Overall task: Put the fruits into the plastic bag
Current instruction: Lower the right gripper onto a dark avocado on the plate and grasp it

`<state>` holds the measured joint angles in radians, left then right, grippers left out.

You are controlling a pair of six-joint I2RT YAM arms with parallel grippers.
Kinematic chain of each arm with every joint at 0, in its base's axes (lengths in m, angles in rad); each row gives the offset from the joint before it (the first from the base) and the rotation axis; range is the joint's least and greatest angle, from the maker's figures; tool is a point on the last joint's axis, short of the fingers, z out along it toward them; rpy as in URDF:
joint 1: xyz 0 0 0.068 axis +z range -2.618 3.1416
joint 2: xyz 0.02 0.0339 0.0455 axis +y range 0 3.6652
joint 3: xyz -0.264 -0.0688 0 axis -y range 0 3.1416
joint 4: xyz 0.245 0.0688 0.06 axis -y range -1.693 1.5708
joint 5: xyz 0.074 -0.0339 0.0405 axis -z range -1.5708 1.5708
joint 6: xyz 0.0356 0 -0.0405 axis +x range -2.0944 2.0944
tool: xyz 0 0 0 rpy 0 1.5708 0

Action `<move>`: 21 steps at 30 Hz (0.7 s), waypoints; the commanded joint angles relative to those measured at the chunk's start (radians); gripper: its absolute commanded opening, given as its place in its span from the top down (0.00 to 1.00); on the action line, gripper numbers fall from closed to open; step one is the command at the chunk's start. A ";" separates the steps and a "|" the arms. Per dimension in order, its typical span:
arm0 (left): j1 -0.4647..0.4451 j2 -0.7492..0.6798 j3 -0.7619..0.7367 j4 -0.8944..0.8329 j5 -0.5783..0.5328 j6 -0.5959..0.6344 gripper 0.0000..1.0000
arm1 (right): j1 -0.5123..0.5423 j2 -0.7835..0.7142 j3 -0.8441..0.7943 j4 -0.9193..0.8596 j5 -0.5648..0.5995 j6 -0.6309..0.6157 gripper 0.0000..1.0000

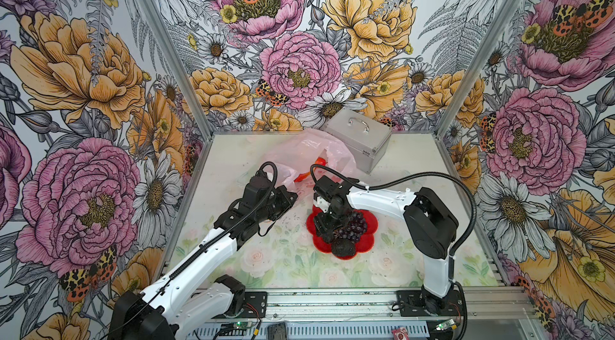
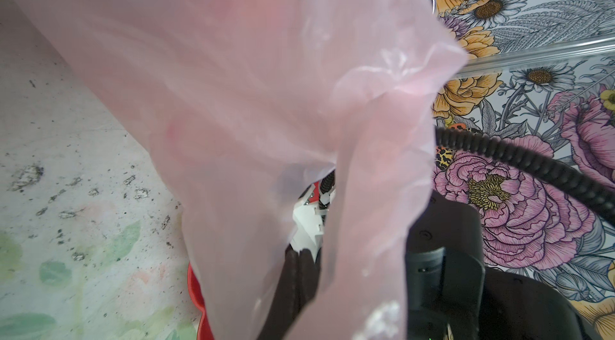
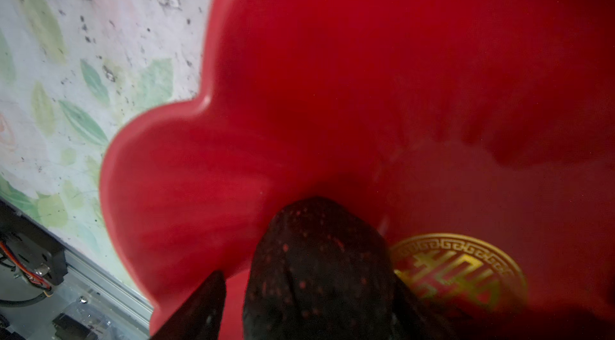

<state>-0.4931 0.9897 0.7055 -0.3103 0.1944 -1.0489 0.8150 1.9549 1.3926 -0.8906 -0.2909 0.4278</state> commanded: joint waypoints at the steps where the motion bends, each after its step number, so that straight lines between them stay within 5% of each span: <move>1: 0.011 -0.014 -0.015 0.004 -0.022 -0.006 1.00 | 0.004 0.018 0.024 0.000 0.015 0.005 0.28; 21: 0.010 -0.034 -0.032 0.006 -0.032 -0.020 1.00 | 0.005 -0.014 0.048 0.039 0.049 0.013 0.49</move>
<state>-0.4923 0.9756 0.6903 -0.3099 0.1902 -1.0595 0.8150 1.9606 1.4075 -0.8825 -0.2726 0.4328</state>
